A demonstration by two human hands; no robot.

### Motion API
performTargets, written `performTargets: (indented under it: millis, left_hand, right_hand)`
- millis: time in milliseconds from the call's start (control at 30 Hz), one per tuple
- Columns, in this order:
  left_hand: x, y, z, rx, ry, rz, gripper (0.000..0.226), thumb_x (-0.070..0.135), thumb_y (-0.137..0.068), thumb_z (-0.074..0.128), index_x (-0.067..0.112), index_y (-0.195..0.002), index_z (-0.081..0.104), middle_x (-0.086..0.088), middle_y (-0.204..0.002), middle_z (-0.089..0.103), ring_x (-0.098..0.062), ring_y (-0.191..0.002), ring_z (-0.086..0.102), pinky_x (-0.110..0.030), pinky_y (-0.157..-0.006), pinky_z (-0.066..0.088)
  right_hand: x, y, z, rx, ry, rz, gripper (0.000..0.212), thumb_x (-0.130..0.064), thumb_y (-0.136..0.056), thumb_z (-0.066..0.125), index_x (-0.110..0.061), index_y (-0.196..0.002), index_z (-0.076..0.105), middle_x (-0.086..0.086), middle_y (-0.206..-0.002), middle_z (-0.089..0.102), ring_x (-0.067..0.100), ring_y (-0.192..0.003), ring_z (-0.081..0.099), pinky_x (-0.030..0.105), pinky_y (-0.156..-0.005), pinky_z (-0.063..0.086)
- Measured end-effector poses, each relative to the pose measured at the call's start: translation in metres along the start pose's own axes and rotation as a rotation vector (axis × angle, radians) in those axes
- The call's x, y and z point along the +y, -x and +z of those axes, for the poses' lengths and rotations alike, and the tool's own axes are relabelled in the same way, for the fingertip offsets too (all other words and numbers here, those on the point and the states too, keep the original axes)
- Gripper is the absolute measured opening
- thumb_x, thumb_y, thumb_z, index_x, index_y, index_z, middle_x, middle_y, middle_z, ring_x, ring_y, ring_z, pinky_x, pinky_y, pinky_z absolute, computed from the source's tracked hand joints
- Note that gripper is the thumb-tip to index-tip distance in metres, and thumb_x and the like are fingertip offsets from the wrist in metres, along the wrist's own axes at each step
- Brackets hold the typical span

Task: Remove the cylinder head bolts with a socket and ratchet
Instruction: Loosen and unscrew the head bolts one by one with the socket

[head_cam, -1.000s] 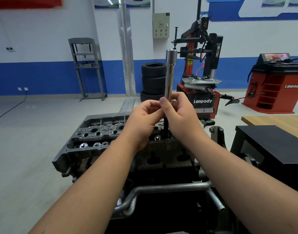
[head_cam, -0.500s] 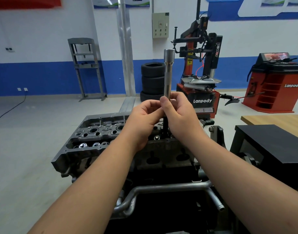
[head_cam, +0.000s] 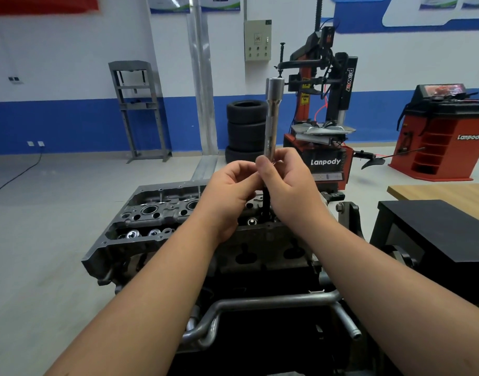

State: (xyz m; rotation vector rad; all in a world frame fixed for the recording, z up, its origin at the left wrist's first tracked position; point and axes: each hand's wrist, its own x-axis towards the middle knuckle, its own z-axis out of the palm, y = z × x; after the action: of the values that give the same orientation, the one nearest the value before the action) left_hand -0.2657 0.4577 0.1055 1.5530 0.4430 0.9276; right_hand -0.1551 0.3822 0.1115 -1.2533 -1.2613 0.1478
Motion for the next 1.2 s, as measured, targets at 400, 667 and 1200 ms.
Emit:
performTargets:
  millis: [400,667,1200]
  left_hand:
    - [-0.0002,0.0001,0.0004,-0.007,0.011,-0.021,0.034,0.039,-0.086,0.07,0.018,-0.113,0.071,0.0,-0.106,0.078,-0.016,-0.101,0.073,-0.035,-0.091,0.053]
    - [-0.0005,-0.0006,0.0,-0.028,0.001,-0.015,0.021,0.03,-0.095,0.068,0.02,-0.113,0.072,0.003,-0.105,0.078,-0.008,-0.098,0.072,-0.028,-0.086,0.05]
    - [0.0044,0.0032,0.0004,-0.019,0.014,-0.027,0.019,0.032,-0.095,0.065,0.025,-0.109,0.076,0.004,-0.104,0.078,-0.009,-0.096,0.072,-0.034,-0.09,0.05]
  right_hand:
    - [0.0009,-0.0001,-0.0006,-0.018,0.005,0.015,0.023,-0.037,-0.102,0.053,-0.02,-0.115,0.061,-0.007,-0.096,0.07,0.001,-0.09,0.066,0.016,-0.076,0.054]
    - [0.0016,-0.0014,-0.0016,0.02,0.044,0.012,0.018,-0.034,-0.105,0.047,-0.024,-0.106,0.062,-0.013,-0.091,0.066,-0.006,-0.087,0.061,0.007,-0.07,0.046]
    - [0.0039,-0.0014,-0.0026,0.044,0.036,0.007,0.017,-0.035,-0.104,0.05,-0.025,-0.103,0.064,-0.012,-0.09,0.067,-0.005,-0.086,0.062,0.009,-0.07,0.048]
